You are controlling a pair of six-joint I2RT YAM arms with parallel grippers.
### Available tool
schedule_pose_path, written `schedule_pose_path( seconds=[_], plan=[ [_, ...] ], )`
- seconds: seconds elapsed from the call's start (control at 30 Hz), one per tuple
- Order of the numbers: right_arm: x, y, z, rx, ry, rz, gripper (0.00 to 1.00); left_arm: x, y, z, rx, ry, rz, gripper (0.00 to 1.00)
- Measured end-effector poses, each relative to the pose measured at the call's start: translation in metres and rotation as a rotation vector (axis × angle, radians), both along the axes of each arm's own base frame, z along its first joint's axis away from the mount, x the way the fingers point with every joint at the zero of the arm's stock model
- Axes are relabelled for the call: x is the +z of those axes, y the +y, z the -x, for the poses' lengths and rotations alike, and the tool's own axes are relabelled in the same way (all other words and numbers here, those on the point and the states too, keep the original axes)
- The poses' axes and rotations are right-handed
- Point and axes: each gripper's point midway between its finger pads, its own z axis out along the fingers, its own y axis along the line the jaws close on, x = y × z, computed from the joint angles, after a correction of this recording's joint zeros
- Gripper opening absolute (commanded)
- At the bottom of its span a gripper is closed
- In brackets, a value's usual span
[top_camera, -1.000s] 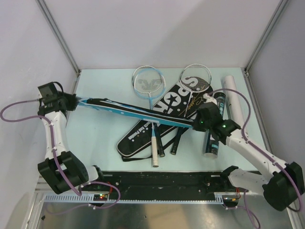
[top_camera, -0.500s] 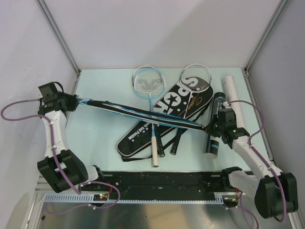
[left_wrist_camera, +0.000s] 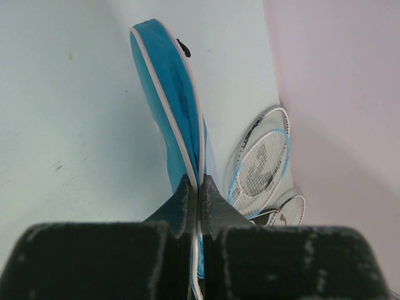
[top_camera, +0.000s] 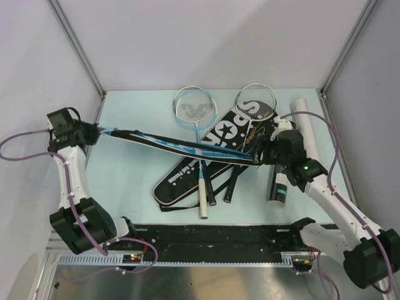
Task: Pack up the badminton gear
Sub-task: Zip the racket bag at the center of the board, then adjust the racket bag at the center of the board.
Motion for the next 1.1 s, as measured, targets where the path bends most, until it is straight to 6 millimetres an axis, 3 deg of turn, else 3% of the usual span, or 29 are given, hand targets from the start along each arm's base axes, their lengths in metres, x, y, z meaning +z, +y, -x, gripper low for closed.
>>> schedule_pose_path(
  seconds=[0.1,0.2,0.5,0.77,0.83,0.9,1.03,1.1],
  plan=[
    [0.029,0.041,0.001,0.183,-0.146,0.039,0.70,0.004,-0.001,0.001,-0.001,-0.013,-0.006,0.00],
    [0.034,0.079,0.008,0.358,-0.249,0.115,0.72,0.008,-0.001,0.001,-0.003,-0.025,-0.010,0.00],
    [0.000,0.193,0.024,0.858,-0.520,0.456,0.75,0.008,-0.006,0.003,-0.010,-0.041,0.001,0.00],
    [-0.020,0.255,-0.001,0.992,-0.637,0.613,0.69,0.000,-0.008,0.005,-0.015,-0.028,0.016,0.00],
    [-0.030,0.262,-0.007,1.002,-0.639,0.649,0.65,0.001,-0.009,0.005,-0.013,-0.030,0.019,0.00],
    [-0.040,0.265,-0.010,1.014,-0.634,0.671,0.55,0.001,-0.009,0.005,-0.014,-0.031,0.020,0.00],
    [-0.046,0.267,-0.015,1.020,-0.639,0.705,0.14,0.002,-0.010,0.005,-0.017,-0.034,0.020,0.00],
    [-0.042,0.268,-0.020,1.002,-0.648,0.718,0.04,0.002,-0.010,0.005,-0.018,-0.036,0.020,0.07]
  ],
)
